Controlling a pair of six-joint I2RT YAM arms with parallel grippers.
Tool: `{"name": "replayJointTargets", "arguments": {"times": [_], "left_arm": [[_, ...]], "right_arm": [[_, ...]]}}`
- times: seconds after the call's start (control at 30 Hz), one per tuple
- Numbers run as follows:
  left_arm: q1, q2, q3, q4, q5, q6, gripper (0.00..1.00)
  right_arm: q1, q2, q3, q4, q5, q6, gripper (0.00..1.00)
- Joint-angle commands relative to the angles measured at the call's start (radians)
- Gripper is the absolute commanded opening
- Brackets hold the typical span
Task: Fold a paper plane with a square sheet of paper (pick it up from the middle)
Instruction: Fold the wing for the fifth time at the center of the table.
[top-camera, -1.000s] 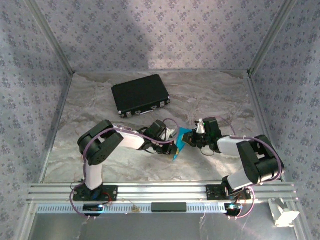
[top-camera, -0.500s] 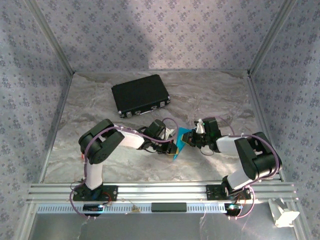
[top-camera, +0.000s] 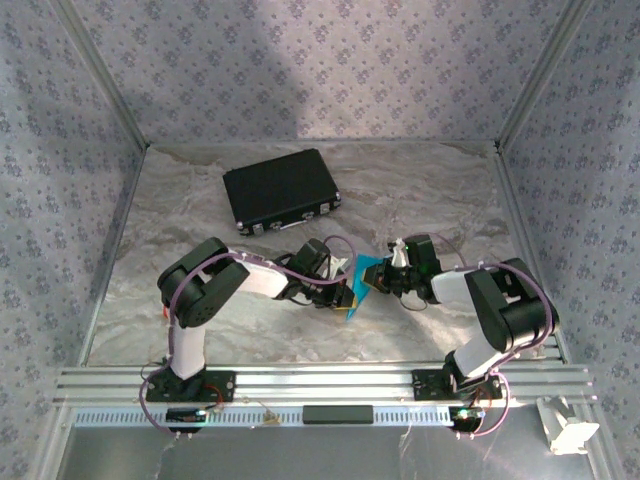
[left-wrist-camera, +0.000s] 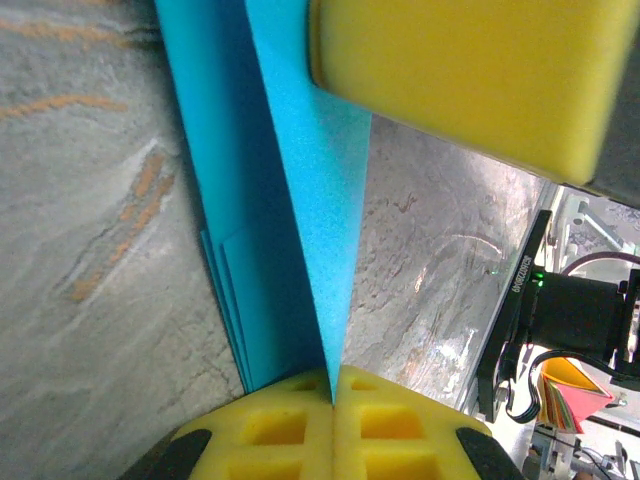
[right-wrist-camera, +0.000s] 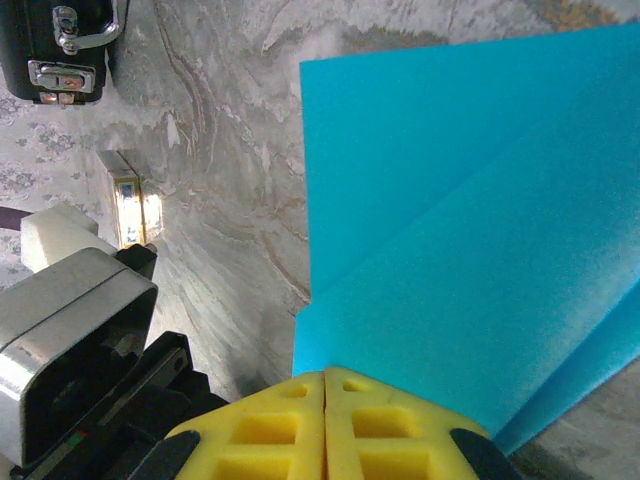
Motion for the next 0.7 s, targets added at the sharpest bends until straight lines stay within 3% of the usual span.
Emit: {"name": "replayJointTargets", "arguments": {"times": [0.0,0.37,0.67], "left_arm": [[-0.006,0.068,-0.034,-0.039,-0.089,0.006,0.00],[-0.005,0.057,-0.034,-0.034,-0.081,0.009,0.02],[-0.004,-0.037,0.028,-0.096,-0.109,-0.008,0.23]], "right_arm": [[-0.010,0.021,0.016,0.002,-0.004,0.003,0.08],[-0.009,0.062,0.016,-0.103,0.058,-0.021,0.06],[-0.006,0.061,0.016,-0.153,0.081,-0.042,0.05]]}}
